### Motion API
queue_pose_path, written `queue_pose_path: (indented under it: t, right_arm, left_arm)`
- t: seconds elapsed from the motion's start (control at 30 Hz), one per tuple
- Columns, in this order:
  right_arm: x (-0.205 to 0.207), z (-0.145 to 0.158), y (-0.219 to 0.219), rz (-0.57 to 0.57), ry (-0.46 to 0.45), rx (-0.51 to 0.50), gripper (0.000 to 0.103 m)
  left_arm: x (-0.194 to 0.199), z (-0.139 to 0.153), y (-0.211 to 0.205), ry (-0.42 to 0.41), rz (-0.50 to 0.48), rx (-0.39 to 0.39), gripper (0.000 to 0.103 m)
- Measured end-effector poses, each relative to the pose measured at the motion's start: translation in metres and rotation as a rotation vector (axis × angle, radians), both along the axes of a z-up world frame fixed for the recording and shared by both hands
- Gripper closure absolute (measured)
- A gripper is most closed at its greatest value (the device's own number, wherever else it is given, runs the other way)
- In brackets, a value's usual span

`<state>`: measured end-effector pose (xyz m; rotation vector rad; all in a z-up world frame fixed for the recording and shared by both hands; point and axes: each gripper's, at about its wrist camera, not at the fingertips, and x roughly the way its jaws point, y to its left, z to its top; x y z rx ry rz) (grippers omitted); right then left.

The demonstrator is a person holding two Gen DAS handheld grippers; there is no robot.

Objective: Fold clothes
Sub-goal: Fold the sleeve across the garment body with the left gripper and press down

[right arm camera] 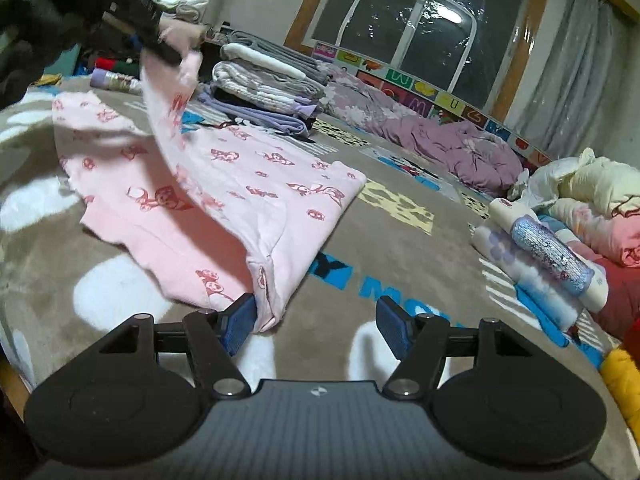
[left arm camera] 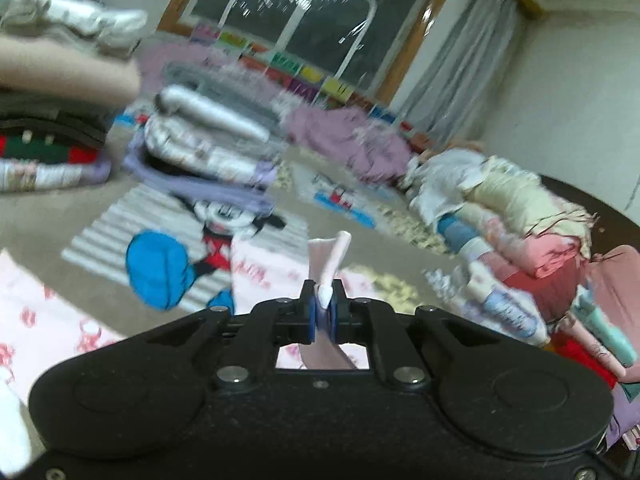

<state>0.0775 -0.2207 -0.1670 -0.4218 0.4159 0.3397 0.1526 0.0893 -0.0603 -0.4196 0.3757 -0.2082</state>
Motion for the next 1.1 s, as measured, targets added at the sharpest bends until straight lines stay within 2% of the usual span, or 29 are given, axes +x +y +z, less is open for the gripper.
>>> queue_pose_path:
  t: [0.2,0.3,0.4,0.6,0.77,0.93,1.0,1.03,1.1]
  right_arm:
    - [-0.003,0.000,0.001,0.015,-0.008,-0.017,0.037]
    - [-0.004,0.000,0.000,0.018,-0.009,-0.018,0.037]
    - [-0.005,-0.001,0.001,0.024,-0.016,-0.031,0.037]
    - [-0.008,-0.003,0.004,0.043,-0.030,-0.062,0.037]
    - [-0.009,-0.001,0.004,0.079,-0.005,-0.091,0.037]
    - [-0.018,0.008,0.006,0.167,-0.029,-0.049,0.037]
    - [-0.015,0.008,0.014,0.219,-0.034,-0.014,0.037]
    - [-0.014,0.007,0.018,0.246,-0.036,0.003,0.037]
    - [-0.010,0.005,0.027,0.290,-0.024,0.025,0.037]
  left_arm:
    - [-0.005,-0.018,-0.004,0.062,0.021,0.084,0.098]
    - [-0.013,-0.025,0.006,0.049,0.052,0.033,0.098]
    - [-0.011,-0.021,0.012,0.026,0.048,0.015,0.098]
    - [0.009,-0.015,0.008,0.035,0.020,0.077,0.098]
    - [0.004,-0.040,0.006,0.095,0.030,0.121,0.098]
    - [0.000,-0.053,0.010,0.137,0.068,0.142,0.097]
    - [-0.002,-0.053,0.016,0.160,0.117,0.152,0.086]
    - [-0.004,-0.053,0.019,0.172,0.142,0.157,0.074]
    - [-0.008,-0.050,0.024,0.187,0.215,0.180,0.071]
